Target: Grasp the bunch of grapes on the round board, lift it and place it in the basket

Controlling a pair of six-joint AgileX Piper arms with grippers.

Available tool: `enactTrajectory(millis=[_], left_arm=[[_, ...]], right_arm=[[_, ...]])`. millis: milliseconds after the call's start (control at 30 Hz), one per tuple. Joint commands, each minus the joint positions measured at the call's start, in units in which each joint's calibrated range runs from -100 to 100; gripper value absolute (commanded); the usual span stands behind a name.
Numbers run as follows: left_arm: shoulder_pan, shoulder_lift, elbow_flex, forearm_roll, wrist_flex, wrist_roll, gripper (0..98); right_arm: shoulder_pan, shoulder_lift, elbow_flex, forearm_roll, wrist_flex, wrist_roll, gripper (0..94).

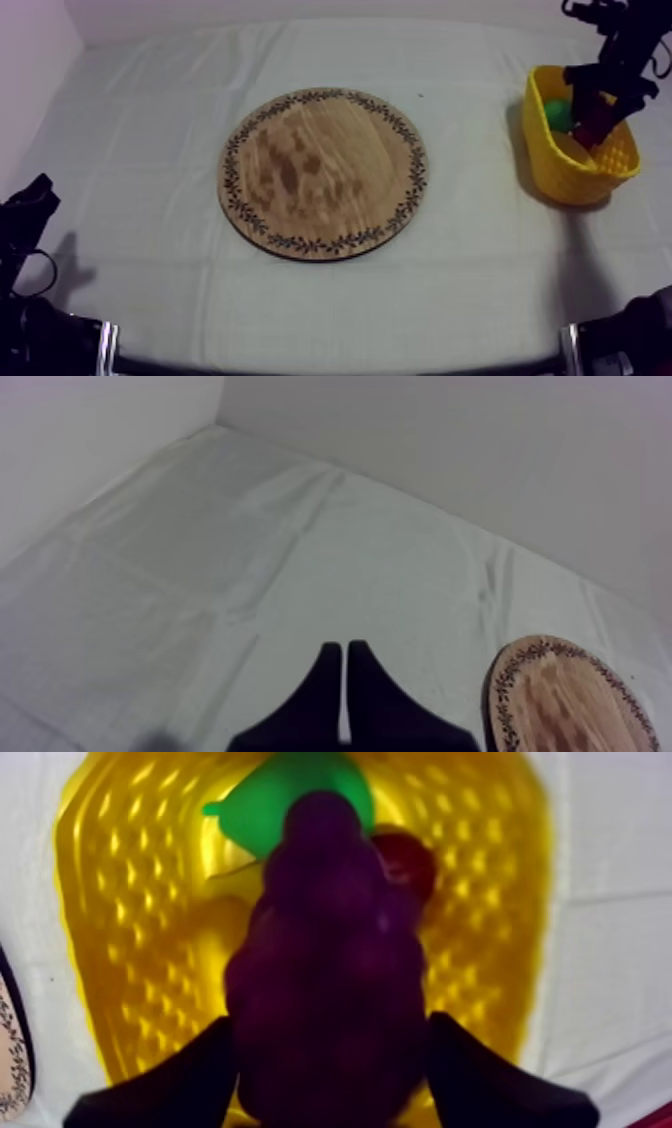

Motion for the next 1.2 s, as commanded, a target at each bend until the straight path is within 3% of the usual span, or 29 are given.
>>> enactTrajectory(millis=[0, 267, 467, 600, 733, 867, 1167], left_arm=[[-0.01, 0.03, 0.04, 0.01, 0.03, 0.0, 0.0], [-0.01, 0.03, 0.04, 0.01, 0.03, 0.0, 0.0], [-0.01, 0.03, 0.04, 0.01, 0.03, 0.0, 0.0], [-0.01, 0.03, 0.04, 0.01, 0.03, 0.0, 0.0], [-0.01, 0.03, 0.04, 0.01, 0.03, 0.0, 0.0], [-0.01, 0.03, 0.04, 0.01, 0.03, 0.0, 0.0], [-0.01, 0.03, 0.04, 0.01, 0.03, 0.0, 0.0]], right_arm=[[-0.36, 0.99, -0.33, -0.15, 0.86, 0.14, 60.3], [-0.53, 1.72, -0.82, -0.48, 1.45, 0.7, 83.0], [-0.54, -1.98, -0.83, -0.02, 1.76, 0.48, 83.1], [-0.39, -6.42, 0.12, 0.74, 0.85, 0.38, 73.7], [-0.05, -12.29, 2.32, 1.3, -3.38, -0.59, 56.4], [0.76, -19.21, 6.82, 1.17, -10.94, -1.73, 41.1], [1.13, -35.32, 21.86, 0.58, -29.01, -3.41, 18.0]])
